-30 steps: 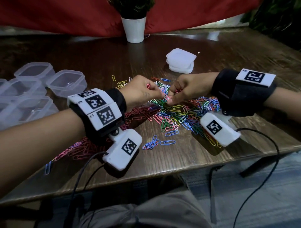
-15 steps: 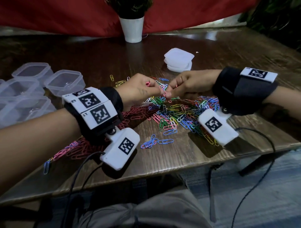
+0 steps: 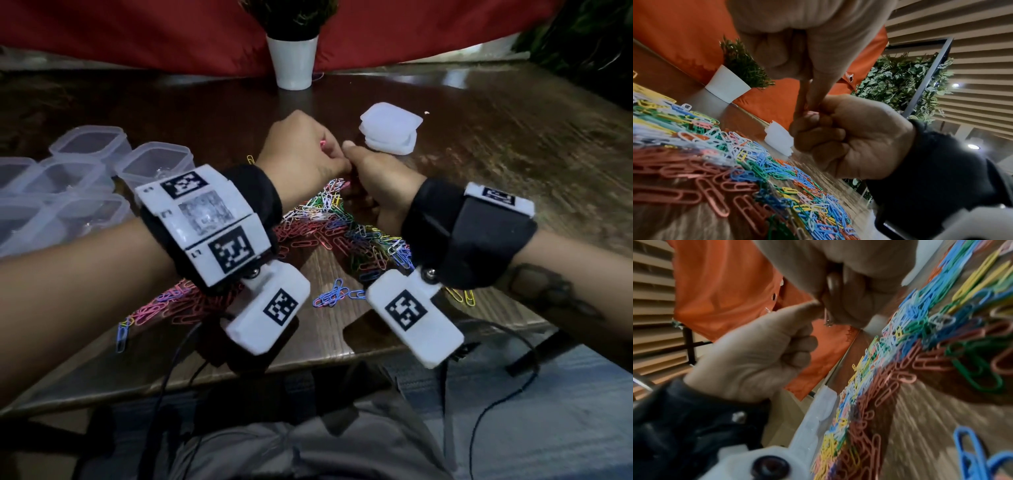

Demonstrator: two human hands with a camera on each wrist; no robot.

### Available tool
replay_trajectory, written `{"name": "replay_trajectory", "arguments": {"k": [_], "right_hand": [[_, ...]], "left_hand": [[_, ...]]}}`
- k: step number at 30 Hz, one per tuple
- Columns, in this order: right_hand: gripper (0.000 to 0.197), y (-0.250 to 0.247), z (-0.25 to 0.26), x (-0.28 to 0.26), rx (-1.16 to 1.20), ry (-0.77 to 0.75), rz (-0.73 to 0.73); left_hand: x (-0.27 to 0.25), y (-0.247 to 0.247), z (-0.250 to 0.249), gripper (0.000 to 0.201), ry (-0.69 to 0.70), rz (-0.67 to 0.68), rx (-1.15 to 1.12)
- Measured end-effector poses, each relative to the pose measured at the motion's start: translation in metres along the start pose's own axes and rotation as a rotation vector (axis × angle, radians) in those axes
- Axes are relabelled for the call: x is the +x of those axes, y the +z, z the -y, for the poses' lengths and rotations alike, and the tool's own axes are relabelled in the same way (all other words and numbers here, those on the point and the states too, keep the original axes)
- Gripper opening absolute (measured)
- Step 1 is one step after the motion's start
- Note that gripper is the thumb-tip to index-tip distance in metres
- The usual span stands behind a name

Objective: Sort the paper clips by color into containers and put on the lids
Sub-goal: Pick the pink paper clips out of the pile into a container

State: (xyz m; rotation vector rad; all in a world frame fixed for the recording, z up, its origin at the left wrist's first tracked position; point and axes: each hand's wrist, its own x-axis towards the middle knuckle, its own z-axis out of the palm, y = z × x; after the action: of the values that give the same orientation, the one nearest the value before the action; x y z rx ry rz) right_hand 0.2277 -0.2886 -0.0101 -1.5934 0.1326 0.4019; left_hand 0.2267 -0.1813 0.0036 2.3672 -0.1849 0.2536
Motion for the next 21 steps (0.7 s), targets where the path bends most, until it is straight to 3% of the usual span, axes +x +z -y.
{"name": "replay_trajectory", "arguments": {"k": [2,5,8,10,13,16,21], "right_hand": [[0.044,0.003,0.001,0.002,0.132,0.026,0.008],[0.037,0.001,0.006,0.006,0.339,0.113,0.131],[0.046,-0.006,0.007,0.009,0.420,0.192,0.198],[0.056,-0.009,0.006,0.010,0.450,0.241,0.224],[0.045,-0.013,0.006,0.008,0.414,0.269,0.229],[0.039,-0.020,0.004,0.004,0.384,0.287,0.219],[0.029,-0.033,0.005,0.001,0.363,0.312,0.178]], "left_hand": [[-0.005,-0.003,0.003,0.017,0.037,0.026,-0.027],[-0.012,-0.006,0.012,0.030,0.045,0.105,-0.117],[-0.014,-0.021,0.028,0.017,-0.068,0.199,-0.093],[-0.013,-0.028,0.037,0.013,-0.101,0.316,0.091],[-0.011,-0.020,0.038,0.023,-0.008,0.426,0.465],[-0.004,-0.006,0.036,0.028,0.069,0.495,0.576],[-0.002,0.001,0.035,0.016,0.172,0.531,0.636]]}}
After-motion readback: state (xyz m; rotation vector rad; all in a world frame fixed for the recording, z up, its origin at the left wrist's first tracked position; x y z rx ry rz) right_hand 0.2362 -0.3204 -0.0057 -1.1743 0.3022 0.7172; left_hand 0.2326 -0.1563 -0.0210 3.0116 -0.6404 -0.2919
